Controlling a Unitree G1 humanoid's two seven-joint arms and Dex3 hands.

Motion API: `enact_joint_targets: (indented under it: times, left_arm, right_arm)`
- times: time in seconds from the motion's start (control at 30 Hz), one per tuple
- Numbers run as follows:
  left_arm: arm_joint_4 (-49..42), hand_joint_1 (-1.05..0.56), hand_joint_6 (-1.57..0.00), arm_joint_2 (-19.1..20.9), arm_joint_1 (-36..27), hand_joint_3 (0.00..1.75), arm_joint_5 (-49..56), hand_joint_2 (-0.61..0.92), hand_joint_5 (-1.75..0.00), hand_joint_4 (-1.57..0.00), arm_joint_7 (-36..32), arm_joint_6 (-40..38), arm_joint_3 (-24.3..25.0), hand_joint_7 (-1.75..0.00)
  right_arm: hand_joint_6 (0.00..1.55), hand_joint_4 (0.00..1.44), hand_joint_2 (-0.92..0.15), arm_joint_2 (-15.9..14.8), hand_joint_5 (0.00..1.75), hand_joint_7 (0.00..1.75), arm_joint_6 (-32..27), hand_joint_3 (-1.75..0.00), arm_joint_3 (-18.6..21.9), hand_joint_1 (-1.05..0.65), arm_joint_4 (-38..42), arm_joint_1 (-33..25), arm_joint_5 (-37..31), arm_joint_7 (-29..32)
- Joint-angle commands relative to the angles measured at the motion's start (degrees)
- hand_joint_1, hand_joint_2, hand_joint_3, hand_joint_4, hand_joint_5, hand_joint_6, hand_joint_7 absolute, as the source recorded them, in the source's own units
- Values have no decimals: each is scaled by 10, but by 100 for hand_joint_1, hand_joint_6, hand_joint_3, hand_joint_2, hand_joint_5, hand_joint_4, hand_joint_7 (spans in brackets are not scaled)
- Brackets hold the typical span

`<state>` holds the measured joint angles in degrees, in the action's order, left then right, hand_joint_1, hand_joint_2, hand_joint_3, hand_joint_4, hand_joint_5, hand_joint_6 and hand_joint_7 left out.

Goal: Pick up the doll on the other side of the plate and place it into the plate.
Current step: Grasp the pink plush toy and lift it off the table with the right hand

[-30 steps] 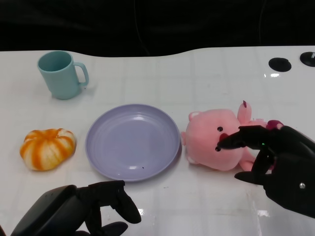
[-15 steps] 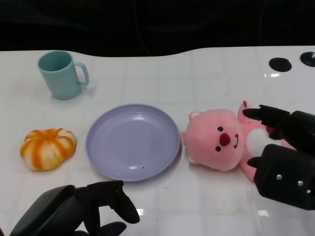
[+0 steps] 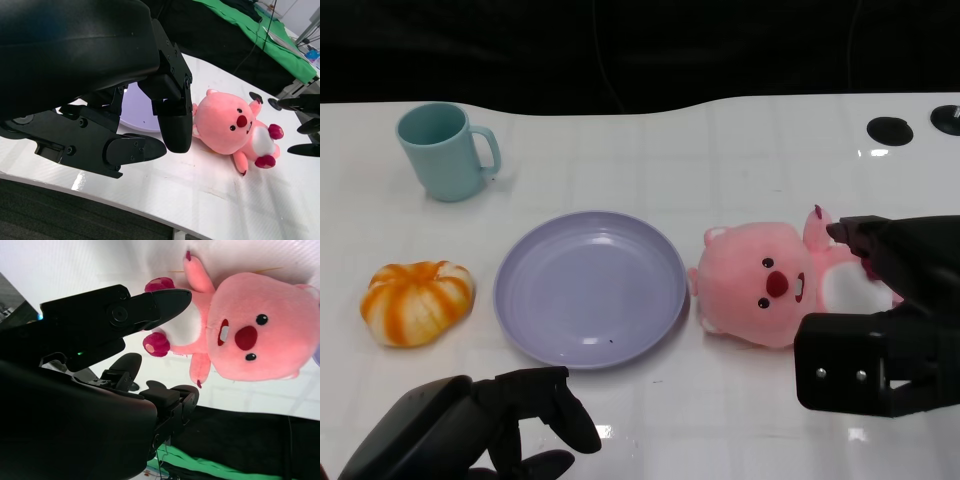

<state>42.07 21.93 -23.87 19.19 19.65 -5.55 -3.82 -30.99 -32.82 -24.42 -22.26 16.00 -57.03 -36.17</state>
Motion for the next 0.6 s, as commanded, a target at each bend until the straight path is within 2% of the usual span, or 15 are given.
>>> enact_joint_targets:
  times: [0.03, 0.27, 0.6]
  left_arm:
    - [-4, -23, -67, 8, -3, 43, -4, 92, -171, -58, 3, 9, 6, -101]
    - [-8, -24, -66, 9, -2, 44, -9, 92, -170, -58, 6, 12, 9, -101]
    - [-10, -24, -66, 8, -2, 44, -6, 92, -172, -58, 4, 17, 7, -102]
  right_arm:
    - [26, 40, -92, 12, 54, 6, 7, -18, -2, -85, 23, 18, -17, -9]
    - [30, 44, -92, 42, 54, 7, 23, -19, -1, -84, 77, 30, -23, 9]
    - [36, 40, -92, 64, 49, 6, 38, -24, -3, -84, 136, 38, -29, 49]
